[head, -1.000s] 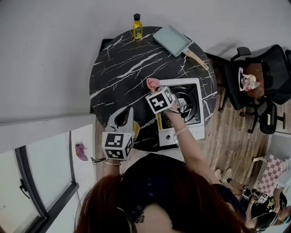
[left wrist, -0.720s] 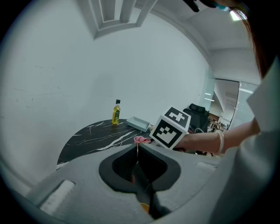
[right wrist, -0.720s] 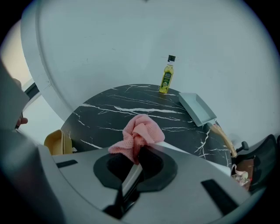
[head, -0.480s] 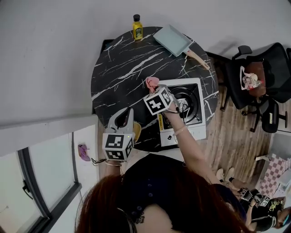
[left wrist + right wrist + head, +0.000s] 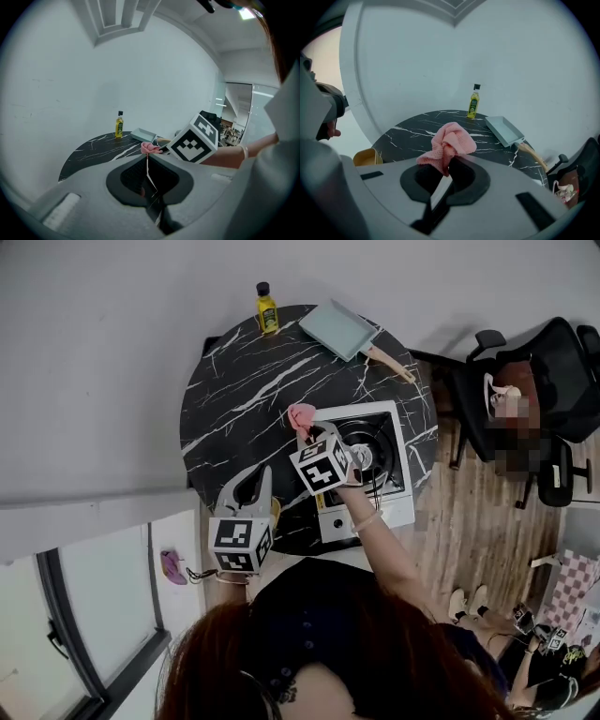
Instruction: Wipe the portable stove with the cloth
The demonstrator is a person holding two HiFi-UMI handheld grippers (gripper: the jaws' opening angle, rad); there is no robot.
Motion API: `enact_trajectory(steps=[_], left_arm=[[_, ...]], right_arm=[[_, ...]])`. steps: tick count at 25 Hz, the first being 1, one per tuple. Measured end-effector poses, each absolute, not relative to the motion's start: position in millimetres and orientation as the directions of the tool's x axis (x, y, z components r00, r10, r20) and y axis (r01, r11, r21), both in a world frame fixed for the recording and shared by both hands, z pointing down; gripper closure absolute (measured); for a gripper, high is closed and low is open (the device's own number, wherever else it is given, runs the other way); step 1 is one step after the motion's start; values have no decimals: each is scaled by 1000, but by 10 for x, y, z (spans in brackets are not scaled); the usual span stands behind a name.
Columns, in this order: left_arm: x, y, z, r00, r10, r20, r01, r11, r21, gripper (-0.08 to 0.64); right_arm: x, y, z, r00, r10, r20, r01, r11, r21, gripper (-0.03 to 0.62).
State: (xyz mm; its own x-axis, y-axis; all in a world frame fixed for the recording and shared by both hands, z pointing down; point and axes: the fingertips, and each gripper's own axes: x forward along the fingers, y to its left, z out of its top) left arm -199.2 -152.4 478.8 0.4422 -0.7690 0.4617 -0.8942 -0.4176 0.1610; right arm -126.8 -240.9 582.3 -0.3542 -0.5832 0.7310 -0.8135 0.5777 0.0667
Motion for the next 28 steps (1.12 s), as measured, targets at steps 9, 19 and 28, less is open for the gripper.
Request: enact_trajectory(steps=[9,19,28], left_arm=[[-1645,-1339,4600,464,-780,420,-881,-455,129,546],[-1270,-1127,4432,476,-801,362,-875,-472,108,546],[-971,-1010,4329,487,-812,322,-870,-483,98,546]], right_arm=[[-962,-2142,5400,-387,-687,615,-828,552,96,558],[-358,-1779,5161,-377,-748,547,-872,485,63,558],[66,-1453,4954,-350,-796,493,-894,441,77,558]])
